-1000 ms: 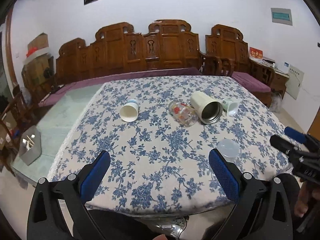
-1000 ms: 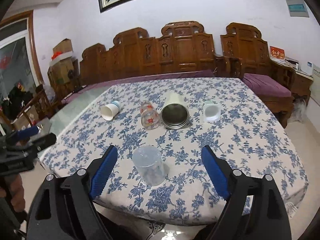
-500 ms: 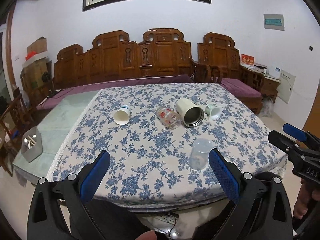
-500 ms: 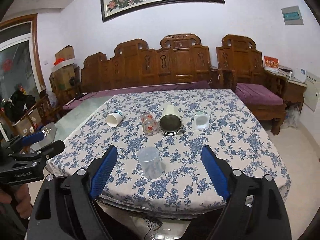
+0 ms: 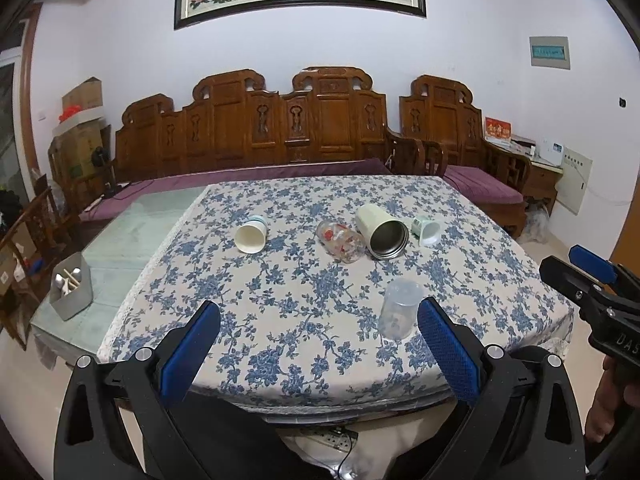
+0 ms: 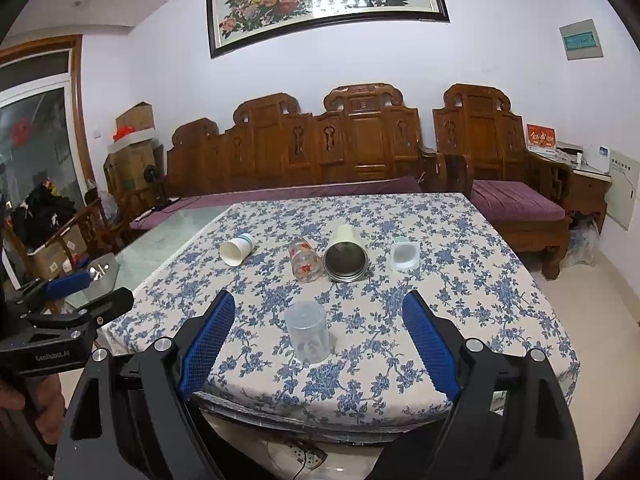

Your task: Flip cup upside down

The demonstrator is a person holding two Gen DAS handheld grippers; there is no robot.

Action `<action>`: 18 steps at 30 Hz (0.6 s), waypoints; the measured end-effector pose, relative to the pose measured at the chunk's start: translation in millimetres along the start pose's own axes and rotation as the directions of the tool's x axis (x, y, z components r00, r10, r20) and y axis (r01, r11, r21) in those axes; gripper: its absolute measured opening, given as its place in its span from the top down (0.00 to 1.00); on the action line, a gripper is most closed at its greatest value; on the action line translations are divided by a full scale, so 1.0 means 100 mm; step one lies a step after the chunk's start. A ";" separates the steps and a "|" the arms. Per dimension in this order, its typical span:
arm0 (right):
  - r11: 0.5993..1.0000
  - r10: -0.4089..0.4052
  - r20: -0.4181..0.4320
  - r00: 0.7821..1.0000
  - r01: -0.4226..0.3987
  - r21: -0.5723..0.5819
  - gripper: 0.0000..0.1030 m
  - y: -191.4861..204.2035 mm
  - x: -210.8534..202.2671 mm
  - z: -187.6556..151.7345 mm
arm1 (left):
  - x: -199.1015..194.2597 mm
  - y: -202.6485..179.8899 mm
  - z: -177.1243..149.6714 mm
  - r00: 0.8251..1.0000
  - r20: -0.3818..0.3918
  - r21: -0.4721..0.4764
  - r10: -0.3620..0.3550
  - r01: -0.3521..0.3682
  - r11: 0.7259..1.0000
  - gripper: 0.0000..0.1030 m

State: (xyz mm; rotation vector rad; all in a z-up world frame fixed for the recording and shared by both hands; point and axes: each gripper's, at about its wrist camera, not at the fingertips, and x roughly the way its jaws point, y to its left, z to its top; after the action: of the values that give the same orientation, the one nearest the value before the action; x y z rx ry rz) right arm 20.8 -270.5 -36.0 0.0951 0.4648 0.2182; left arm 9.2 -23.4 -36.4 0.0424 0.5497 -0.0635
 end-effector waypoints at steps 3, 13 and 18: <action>1.000 -0.001 0.004 1.000 0.001 0.001 0.15 0.00 0.00 0.01 | -0.01 0.01 0.00 1.000 0.007 -0.002 0.004 -0.004 1.000 0.08; 1.000 -0.001 0.003 1.000 0.001 0.002 0.15 0.00 0.00 0.01 | -0.04 0.04 0.01 1.000 0.017 -0.011 0.005 -0.005 1.000 0.08; 1.000 -0.001 0.004 1.000 0.001 0.001 0.15 0.00 0.00 0.01 | -0.04 0.05 0.01 1.000 0.017 -0.012 0.006 -0.006 1.000 0.08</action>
State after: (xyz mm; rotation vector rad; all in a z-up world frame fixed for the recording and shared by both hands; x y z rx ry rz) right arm 21.1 -270.2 -34.8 0.0966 0.4607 0.2168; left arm 6.5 -18.6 -33.4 0.0314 0.5324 -0.0546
